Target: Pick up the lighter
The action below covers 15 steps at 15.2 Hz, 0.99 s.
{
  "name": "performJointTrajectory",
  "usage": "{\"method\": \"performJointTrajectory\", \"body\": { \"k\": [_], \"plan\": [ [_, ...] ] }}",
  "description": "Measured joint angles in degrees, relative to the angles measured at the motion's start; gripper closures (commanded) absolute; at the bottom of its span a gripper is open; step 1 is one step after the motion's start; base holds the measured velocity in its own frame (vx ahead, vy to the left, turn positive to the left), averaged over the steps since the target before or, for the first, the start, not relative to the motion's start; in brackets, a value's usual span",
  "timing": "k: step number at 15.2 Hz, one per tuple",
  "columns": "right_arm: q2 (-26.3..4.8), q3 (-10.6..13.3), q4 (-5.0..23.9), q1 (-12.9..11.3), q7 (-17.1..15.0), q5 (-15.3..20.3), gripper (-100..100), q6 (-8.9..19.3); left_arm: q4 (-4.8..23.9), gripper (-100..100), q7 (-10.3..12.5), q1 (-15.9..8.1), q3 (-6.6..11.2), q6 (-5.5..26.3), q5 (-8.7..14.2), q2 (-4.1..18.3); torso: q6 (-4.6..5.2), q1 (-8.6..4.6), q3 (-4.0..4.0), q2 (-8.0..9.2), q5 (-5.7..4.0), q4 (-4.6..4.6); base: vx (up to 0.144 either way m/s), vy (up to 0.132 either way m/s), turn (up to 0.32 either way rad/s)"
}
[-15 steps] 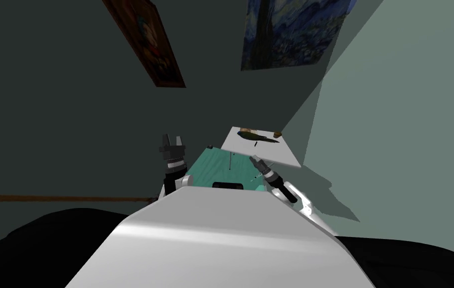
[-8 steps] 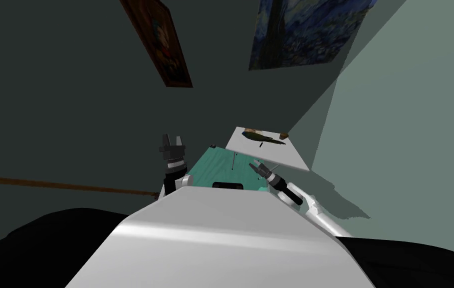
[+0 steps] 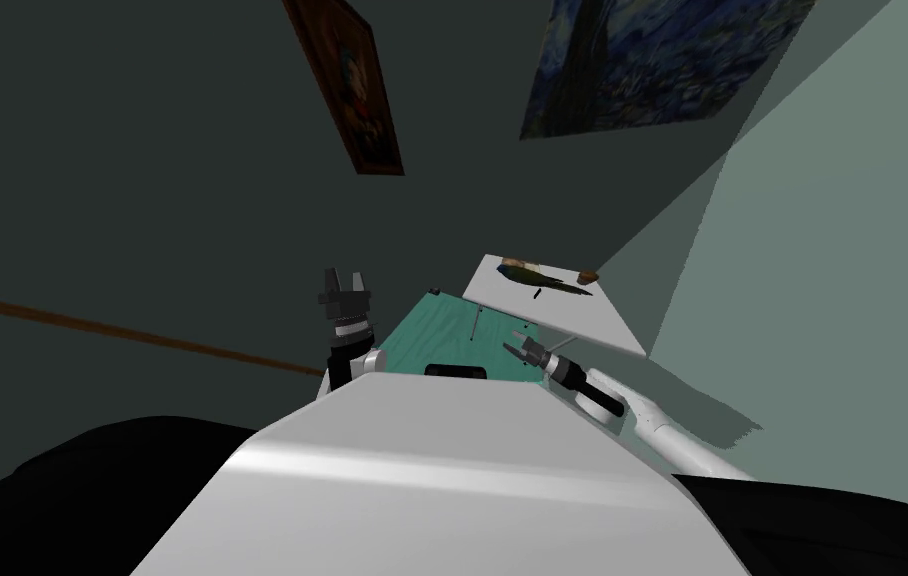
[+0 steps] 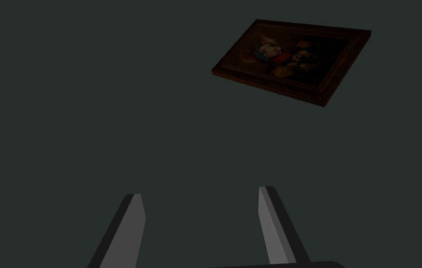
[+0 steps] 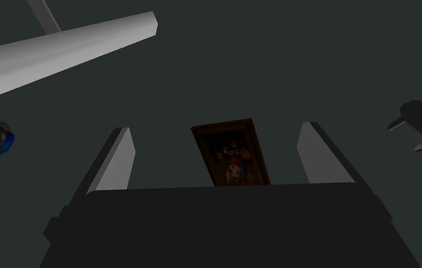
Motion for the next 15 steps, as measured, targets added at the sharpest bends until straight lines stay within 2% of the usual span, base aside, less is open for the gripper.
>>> {"method": "performJointTrajectory", "body": {
  "k": [4,8,11,15],
  "plan": [
    [-4.32,2.59,3.72,-0.77,2.01,0.88,-100,-1.83,0.00,0,0.00,0.00,0.01,0.00,0.00,0.00,0.02,-0.05,0.01,0.01,0.00,0.01,-0.004,0.067,0.146],
    [-9.13,6.81,8.75,-2.57,4.69,2.45,-100,-4.00,0.00,0,0.00,0.00,0.00,0.00,0.00,0.00,0.00,0.02,-0.01,-0.02,0.02,0.00,0.003,0.073,0.174],
    [-12.84,9.00,11.80,-3.09,6.30,3.03,-100,-5.62,0.00,0,0.00,0.00,0.00,0.00,0.00,0.00,-0.01,-0.05,0.00,-0.01,0.01,0.00,0.005,0.067,0.212],
    [-17.52,13.62,17.42,-5.37,8.95,4.83,-100,-7.78,0.00,0,0.00,0.00,0.00,0.00,0.00,0.00,0.00,-0.04,-0.04,-0.08,0.02,-0.01,0.023,0.062,0.227]
  ]
}}
